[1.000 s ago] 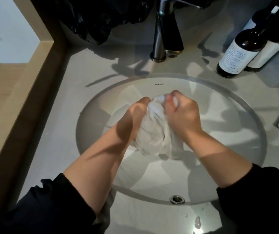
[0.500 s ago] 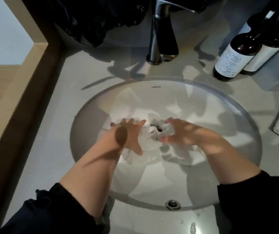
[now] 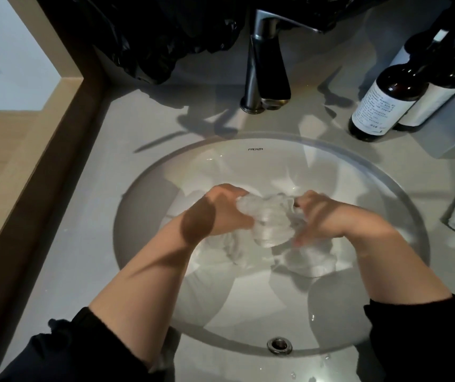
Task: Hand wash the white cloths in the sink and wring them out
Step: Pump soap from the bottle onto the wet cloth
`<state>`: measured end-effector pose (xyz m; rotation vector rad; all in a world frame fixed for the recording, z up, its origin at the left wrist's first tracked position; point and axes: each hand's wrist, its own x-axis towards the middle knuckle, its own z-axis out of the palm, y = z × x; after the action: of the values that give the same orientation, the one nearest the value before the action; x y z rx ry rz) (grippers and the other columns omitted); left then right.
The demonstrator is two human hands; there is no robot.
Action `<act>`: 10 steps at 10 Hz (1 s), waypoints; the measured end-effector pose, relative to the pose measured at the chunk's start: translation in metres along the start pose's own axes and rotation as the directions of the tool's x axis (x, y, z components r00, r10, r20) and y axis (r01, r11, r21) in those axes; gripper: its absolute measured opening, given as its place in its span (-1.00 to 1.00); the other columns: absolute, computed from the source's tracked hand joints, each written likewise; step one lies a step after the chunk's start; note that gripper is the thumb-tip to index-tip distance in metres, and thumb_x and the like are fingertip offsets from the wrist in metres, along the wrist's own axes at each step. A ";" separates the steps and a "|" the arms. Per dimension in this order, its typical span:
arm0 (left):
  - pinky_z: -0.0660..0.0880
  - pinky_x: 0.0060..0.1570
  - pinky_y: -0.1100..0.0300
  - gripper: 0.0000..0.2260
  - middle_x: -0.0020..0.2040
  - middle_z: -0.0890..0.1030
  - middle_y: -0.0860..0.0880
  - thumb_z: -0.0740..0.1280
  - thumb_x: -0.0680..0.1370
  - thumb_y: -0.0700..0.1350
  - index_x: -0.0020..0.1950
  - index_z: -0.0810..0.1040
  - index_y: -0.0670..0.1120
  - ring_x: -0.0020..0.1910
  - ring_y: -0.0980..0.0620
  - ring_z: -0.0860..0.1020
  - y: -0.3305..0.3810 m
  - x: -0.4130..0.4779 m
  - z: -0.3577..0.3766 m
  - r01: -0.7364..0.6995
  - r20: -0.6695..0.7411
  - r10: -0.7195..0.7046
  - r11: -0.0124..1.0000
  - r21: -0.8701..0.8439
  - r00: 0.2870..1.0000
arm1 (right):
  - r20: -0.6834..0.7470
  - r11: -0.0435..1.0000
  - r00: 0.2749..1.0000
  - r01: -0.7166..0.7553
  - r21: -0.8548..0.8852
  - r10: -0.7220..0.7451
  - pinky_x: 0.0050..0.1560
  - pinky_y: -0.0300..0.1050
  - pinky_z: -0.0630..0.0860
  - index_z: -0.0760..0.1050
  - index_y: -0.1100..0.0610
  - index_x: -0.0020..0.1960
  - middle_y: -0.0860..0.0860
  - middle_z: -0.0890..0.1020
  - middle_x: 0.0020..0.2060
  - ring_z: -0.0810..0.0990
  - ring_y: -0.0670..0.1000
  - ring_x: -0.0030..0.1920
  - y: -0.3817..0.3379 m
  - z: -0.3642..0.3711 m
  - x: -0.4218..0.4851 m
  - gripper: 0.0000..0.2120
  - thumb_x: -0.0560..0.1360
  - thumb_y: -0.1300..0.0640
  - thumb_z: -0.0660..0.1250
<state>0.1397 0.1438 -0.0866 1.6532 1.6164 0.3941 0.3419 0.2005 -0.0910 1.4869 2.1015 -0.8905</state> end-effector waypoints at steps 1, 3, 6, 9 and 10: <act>0.53 -0.14 0.28 -0.85 -0.17 0.63 0.03 0.48 0.38 -0.22 -0.08 0.61 -0.13 -0.15 0.07 0.60 0.011 -0.007 0.000 -0.070 0.004 0.072 0.984 -0.165 0.997 | -0.058 0.969 0.985 0.173 0.173 -0.165 0.01 -0.35 0.39 0.19 -0.04 0.43 -0.12 0.44 0.13 0.48 -0.02 0.17 -0.024 0.004 -0.007 -0.15 0.29 0.13 0.58; 0.54 0.11 0.02 -0.58 -0.02 0.66 0.00 0.46 0.24 0.02 0.05 0.60 -0.09 0.00 0.00 0.62 -0.008 -0.001 -0.008 -0.138 -0.045 0.131 0.911 -0.388 0.990 | -0.173 0.643 0.948 0.310 0.701 -0.268 -0.12 -0.15 0.56 0.60 0.09 -0.08 -0.04 0.69 -0.23 0.66 -0.06 -0.20 -0.010 -0.004 -0.006 -0.72 0.27 0.27 0.57; 0.53 -0.16 0.25 -0.74 -0.14 0.67 -0.07 0.21 0.43 -0.12 -0.04 0.63 -0.18 -0.14 -0.03 0.62 -0.004 0.008 -0.015 -0.072 -0.058 0.048 0.367 -0.927 0.997 | -0.328 0.095 0.939 0.338 0.936 -0.106 -0.11 -0.12 0.63 0.53 0.08 0.14 0.14 0.68 -0.07 0.68 0.05 -0.13 0.012 -0.019 -0.007 -0.32 0.07 0.10 0.68; 0.48 -0.10 0.29 -0.73 0.13 0.60 -0.10 0.11 0.67 -0.05 0.18 0.52 -0.15 0.13 -0.03 0.58 0.052 0.020 0.027 0.185 -0.134 -0.453 0.592 -0.785 0.881 | -0.762 0.727 0.567 0.373 0.576 0.313 -0.25 -0.10 0.31 0.41 0.17 -0.27 -0.01 0.46 -0.44 0.48 0.09 -0.28 -0.052 0.012 0.005 -0.63 0.56 -0.09 0.22; 0.43 -0.30 0.38 -0.73 -0.25 0.48 0.04 0.12 0.67 -0.06 -0.22 0.42 -0.02 -0.26 0.17 0.54 0.037 0.017 0.027 0.041 -0.180 -0.364 0.523 -0.851 0.914 | -0.760 0.717 0.581 0.394 0.575 0.290 -0.30 -0.09 0.27 0.32 0.16 -0.33 -0.01 0.38 -0.50 0.40 0.03 -0.37 -0.053 0.016 -0.001 -0.59 0.58 -0.07 0.21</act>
<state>0.1868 0.1559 -0.0834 0.6417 1.4519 1.1801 0.2923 0.1770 -0.0876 2.6914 2.5658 -1.2958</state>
